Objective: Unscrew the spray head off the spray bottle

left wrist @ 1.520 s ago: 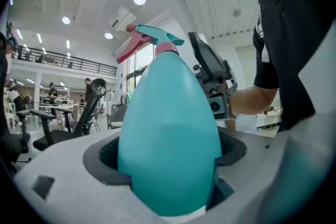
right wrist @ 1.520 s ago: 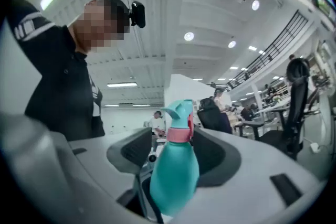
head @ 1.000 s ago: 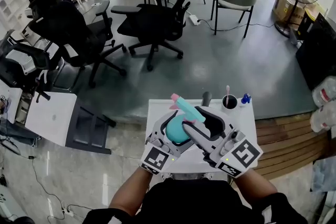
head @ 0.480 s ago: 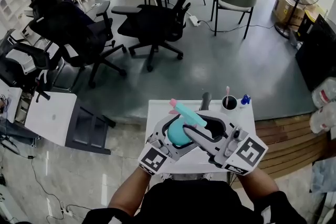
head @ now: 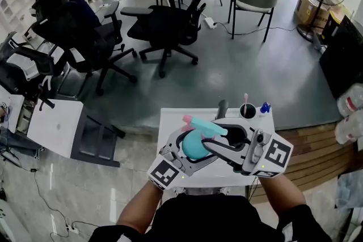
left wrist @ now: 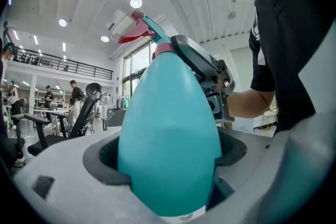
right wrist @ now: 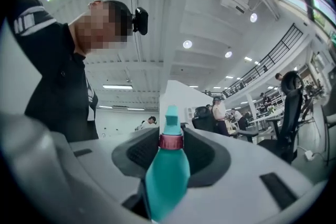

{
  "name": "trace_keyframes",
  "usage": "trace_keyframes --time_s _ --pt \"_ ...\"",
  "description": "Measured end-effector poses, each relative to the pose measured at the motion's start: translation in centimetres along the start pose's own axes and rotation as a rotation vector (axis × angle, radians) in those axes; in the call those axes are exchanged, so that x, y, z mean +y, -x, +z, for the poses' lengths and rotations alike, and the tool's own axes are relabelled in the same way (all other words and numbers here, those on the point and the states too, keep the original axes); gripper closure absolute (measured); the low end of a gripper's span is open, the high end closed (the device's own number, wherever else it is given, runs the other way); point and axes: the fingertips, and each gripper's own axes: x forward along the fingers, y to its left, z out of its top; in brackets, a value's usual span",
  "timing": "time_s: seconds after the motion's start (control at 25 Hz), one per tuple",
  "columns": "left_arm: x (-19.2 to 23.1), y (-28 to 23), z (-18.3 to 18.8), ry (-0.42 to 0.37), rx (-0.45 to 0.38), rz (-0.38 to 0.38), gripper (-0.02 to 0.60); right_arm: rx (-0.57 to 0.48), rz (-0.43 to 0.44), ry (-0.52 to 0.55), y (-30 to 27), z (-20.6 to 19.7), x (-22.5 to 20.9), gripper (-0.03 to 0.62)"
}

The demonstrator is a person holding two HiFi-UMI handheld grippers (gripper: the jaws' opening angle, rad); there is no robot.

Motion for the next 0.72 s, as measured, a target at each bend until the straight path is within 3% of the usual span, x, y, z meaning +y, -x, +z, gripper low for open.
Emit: trace_keyframes --time_s 0.16,0.32,0.44,0.72 --pt "1.4 0.5 -0.3 0.015 0.009 0.077 0.121 0.029 -0.112 0.031 0.1 0.0 -0.7 0.358" --pt "2.8 0.9 -1.0 -0.021 0.036 0.154 0.121 0.044 -0.227 -0.004 0.7 -0.5 -1.0 0.358" --pt "3.0 0.9 -1.6 -0.073 0.054 0.163 0.121 0.065 -0.280 0.000 0.3 -1.3 -0.9 0.361" --pt "2.5 0.3 -1.6 -0.106 0.071 0.162 0.121 0.073 -0.361 0.049 -0.9 -0.9 -1.3 0.372"
